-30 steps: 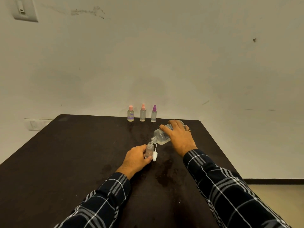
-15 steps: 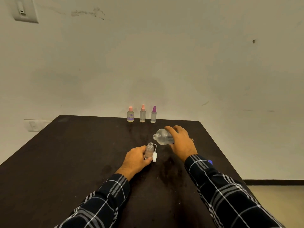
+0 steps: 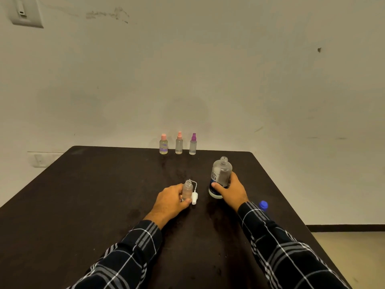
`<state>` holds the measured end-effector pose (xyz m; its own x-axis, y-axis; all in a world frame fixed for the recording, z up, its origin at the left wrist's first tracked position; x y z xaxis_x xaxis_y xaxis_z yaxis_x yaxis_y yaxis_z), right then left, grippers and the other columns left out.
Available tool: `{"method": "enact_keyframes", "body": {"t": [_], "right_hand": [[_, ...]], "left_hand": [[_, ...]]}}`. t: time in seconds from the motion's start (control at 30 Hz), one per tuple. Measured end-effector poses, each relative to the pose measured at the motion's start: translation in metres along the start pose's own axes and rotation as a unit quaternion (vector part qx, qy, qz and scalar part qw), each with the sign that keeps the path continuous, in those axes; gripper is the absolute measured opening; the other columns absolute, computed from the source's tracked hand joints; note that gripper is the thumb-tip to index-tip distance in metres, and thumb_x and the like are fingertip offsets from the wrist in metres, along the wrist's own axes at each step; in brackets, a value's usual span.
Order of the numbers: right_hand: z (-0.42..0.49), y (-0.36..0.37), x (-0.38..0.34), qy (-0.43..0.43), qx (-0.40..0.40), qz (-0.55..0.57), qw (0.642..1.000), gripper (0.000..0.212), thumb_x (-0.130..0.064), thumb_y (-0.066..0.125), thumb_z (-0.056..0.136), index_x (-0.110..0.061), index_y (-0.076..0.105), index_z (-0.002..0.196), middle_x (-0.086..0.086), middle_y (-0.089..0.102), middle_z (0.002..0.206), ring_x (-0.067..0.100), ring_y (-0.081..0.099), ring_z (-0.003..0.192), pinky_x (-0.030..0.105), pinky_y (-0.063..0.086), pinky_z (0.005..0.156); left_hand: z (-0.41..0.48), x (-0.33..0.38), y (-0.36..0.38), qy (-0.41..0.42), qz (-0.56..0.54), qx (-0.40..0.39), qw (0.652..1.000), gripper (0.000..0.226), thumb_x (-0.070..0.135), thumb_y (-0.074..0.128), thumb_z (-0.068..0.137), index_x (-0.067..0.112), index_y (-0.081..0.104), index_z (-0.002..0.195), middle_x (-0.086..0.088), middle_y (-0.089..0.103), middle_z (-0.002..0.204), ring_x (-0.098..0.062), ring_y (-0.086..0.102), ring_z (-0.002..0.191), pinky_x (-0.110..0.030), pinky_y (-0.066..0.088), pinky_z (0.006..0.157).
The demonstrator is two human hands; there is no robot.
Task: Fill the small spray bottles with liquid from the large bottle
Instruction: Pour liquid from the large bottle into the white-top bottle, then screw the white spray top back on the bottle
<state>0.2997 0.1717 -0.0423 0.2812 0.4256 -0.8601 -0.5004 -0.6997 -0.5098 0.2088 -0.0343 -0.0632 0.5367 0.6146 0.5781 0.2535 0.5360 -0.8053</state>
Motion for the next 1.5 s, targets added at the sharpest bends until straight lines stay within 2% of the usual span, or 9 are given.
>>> {"method": "enact_keyframes", "body": {"t": [0.13,0.23,0.33,0.47,0.67,0.8,1.07,1.23,1.5], "right_hand": [[-0.017,-0.003,-0.003,0.005,0.11,-0.08,0.991,0.079,-0.05,0.076,0.082,-0.018,0.038,0.143,0.004,0.048,0.144,0.024,0.052,0.129,0.045,0.048,0.105],[-0.048,-0.001,-0.02,-0.106,0.239,-0.178,0.949,0.04,-0.052,0.061,0.09,-0.025,0.051,0.117,-0.003,0.06,0.111,0.013,0.06,0.095,0.035,0.054,0.081],[-0.058,0.034,-0.028,-0.208,0.063,-0.276,0.936,0.022,-0.042,0.054,0.096,-0.03,0.052,0.115,-0.008,0.063,0.101,0.01,0.061,0.085,0.031,0.053,0.074],[-0.053,0.065,-0.025,-0.178,-0.055,-0.341,0.921,0.047,-0.044,0.057,0.094,-0.033,0.043,0.138,-0.005,0.054,0.121,0.016,0.06,0.104,0.037,0.056,0.084],[-0.041,0.069,-0.026,-0.121,-0.068,-0.353,0.925,0.028,-0.035,0.058,0.097,-0.026,0.058,0.123,0.002,0.057,0.121,0.022,0.06,0.107,0.041,0.056,0.089],[-0.04,0.057,-0.027,-0.099,0.004,-0.306,0.947,0.04,-0.019,0.056,0.1,-0.019,0.044,0.138,0.008,0.058,0.128,0.027,0.061,0.114,0.04,0.055,0.09],[-0.054,0.028,-0.03,-0.244,0.116,-0.234,0.934,0.04,-0.007,0.056,0.098,-0.011,0.055,0.138,0.008,0.058,0.132,0.025,0.05,0.118,0.039,0.047,0.103],[-0.059,0.011,-0.037,-0.249,0.087,-0.179,0.948,0.052,0.004,0.05,0.096,-0.011,0.045,0.146,0.006,0.042,0.148,0.021,0.037,0.139,0.026,0.027,0.115],[-0.056,0.005,-0.038,-0.255,0.043,-0.21,0.943,0.064,0.009,0.057,0.09,-0.015,0.041,0.147,0.003,0.033,0.154,0.02,0.031,0.143,0.031,0.024,0.12]], "left_hand": [[0.0,-0.002,0.001,-0.002,-0.006,-0.004,1.0,0.029,0.04,0.072,0.088,0.03,0.064,0.114,0.01,0.071,0.106,-0.011,0.067,0.095,-0.034,0.055,0.087],[0.0,-0.002,0.001,-0.001,-0.01,-0.004,1.0,0.031,0.039,0.072,0.088,0.029,0.064,0.117,0.01,0.07,0.107,-0.009,0.066,0.095,-0.031,0.054,0.086],[0.0,-0.002,0.001,0.003,-0.007,0.005,1.0,0.029,0.038,0.072,0.088,0.028,0.064,0.115,0.01,0.07,0.105,-0.009,0.066,0.093,-0.026,0.05,0.081],[-0.001,-0.001,0.0,0.005,-0.014,0.009,1.0,0.03,0.037,0.071,0.088,0.03,0.065,0.117,0.011,0.069,0.102,-0.009,0.065,0.092,-0.026,0.05,0.081],[0.001,-0.002,0.002,0.004,-0.004,0.01,1.0,0.024,0.036,0.072,0.089,0.028,0.064,0.11,0.01,0.069,0.098,-0.01,0.064,0.088,-0.028,0.052,0.08],[0.001,-0.003,0.002,0.001,0.004,0.008,1.0,0.027,0.038,0.072,0.089,0.028,0.063,0.112,0.01,0.067,0.101,-0.01,0.063,0.091,-0.028,0.05,0.08],[0.001,-0.002,0.002,0.0,0.011,0.005,1.0,0.037,0.04,0.072,0.089,0.025,0.062,0.122,0.007,0.068,0.112,-0.013,0.065,0.1,-0.028,0.049,0.085],[0.001,-0.002,0.001,-0.005,0.008,-0.003,1.0,0.036,0.042,0.072,0.088,0.025,0.064,0.119,0.008,0.07,0.107,-0.013,0.066,0.097,-0.033,0.054,0.088],[0.001,-0.002,0.001,-0.005,0.009,-0.009,1.0,0.034,0.042,0.072,0.088,0.027,0.063,0.117,0.009,0.069,0.104,-0.012,0.066,0.094,-0.032,0.053,0.086]]}}
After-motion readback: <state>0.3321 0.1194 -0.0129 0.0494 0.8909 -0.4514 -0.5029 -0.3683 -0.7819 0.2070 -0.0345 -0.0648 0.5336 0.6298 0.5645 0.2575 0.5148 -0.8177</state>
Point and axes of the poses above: each hand's wrist, its own z-axis towards the middle knuckle, its own y-axis out of the palm, x = y × z, the point moved 4 cm from there along z, towards the middle knuckle
